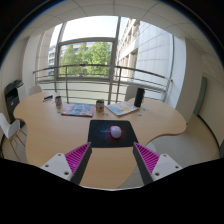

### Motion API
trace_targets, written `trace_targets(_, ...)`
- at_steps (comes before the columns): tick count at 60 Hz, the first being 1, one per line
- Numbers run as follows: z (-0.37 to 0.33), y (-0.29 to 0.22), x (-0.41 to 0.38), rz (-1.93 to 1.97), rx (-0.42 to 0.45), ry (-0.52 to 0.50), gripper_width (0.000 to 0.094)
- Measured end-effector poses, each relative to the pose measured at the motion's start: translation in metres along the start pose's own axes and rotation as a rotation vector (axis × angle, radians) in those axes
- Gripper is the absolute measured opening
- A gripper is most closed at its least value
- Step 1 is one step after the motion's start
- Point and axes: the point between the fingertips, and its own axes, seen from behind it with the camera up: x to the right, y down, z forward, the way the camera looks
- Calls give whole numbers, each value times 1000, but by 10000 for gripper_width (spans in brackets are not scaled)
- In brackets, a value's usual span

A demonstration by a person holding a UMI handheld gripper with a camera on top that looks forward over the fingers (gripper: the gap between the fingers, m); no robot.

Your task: Arrange mouse

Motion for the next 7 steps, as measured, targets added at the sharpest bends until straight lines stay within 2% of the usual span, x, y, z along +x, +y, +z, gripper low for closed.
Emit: trace_targets(7,-12,-5,-1,10,8,6,845)
